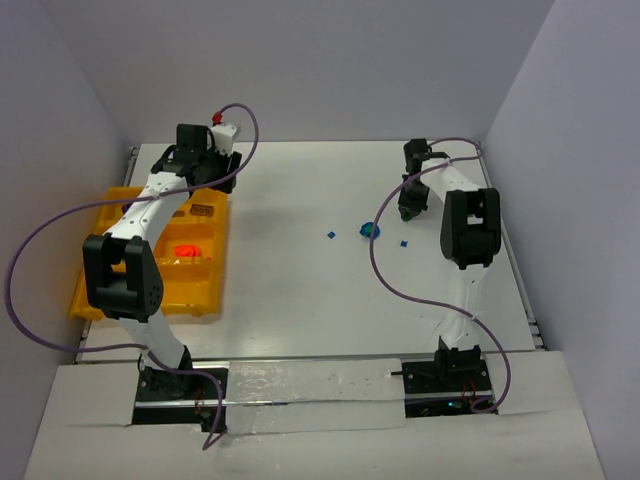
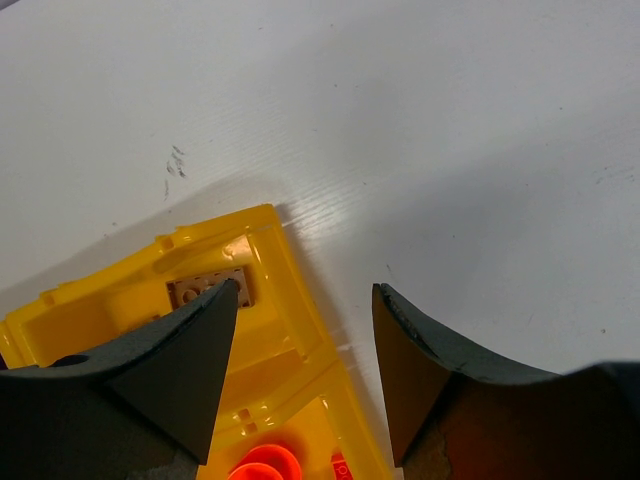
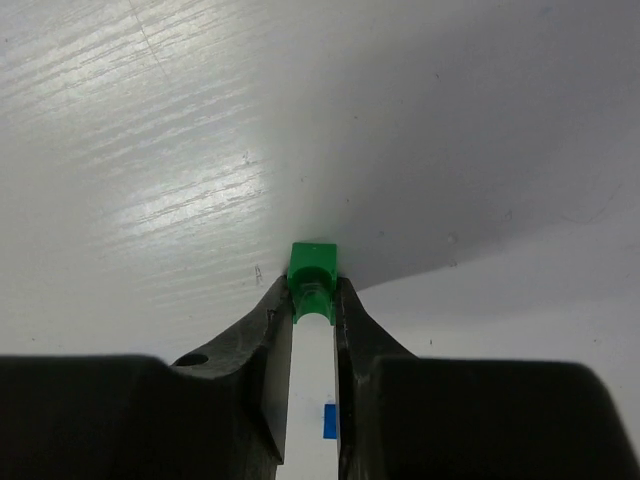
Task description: Sort the legos into containers by color
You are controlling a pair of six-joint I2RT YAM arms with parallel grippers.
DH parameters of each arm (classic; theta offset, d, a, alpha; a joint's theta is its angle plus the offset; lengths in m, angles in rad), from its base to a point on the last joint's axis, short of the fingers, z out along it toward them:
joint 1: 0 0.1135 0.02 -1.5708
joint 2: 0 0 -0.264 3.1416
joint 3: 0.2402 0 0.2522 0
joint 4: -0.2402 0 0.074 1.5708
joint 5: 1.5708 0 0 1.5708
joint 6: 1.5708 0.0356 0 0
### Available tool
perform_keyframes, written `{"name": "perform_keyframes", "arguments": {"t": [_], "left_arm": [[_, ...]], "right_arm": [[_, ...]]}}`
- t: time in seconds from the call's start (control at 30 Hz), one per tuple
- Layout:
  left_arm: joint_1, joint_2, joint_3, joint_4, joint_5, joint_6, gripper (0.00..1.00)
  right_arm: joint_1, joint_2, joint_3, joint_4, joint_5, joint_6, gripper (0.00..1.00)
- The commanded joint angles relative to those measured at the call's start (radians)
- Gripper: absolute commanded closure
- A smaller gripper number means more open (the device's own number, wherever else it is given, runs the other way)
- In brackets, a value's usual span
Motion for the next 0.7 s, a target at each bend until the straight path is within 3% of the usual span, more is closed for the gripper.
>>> {"name": "perform_keyframes", "arguments": {"t": [0.0, 0.1, 0.27, 0.43, 0.53, 0.67], "left_arm": [[0.013, 0.002, 0.039, -0.022, 0.04, -0.036, 0.33], [0.03, 0.011, 0.058, -0.063, 0.11, -0.074, 0.24], [0.077, -0.011, 0.044, -0.086, 0.319, -0.126, 0.03], [0.11, -0.05, 0.027, -0.009, 0.427, -0.187, 0.01], [0.154, -0.121, -0.073, 0.161, 0.531, -0.267, 0.01], [0.169, -0.183, -0.123, 0.265, 0.62, -0.236, 0.01]], "right_arm": [[-0.009, -0.011, 0.021, 0.018, -0.045, -0.07, 0.85], [-0.01, -0.012, 0.028, 0.03, -0.075, -0.112, 1.0], [-0.012, -0.029, 0.077, 0.042, -0.1, -0.178, 1.0], [-0.012, -0.045, 0.165, 0.082, -0.173, -0.208, 1.0], [-0.001, -0.033, 0.256, 0.099, -0.245, -0.214, 1.0], [0.03, -0.035, 0.327, 0.156, -0.352, -0.226, 1.0]]}}
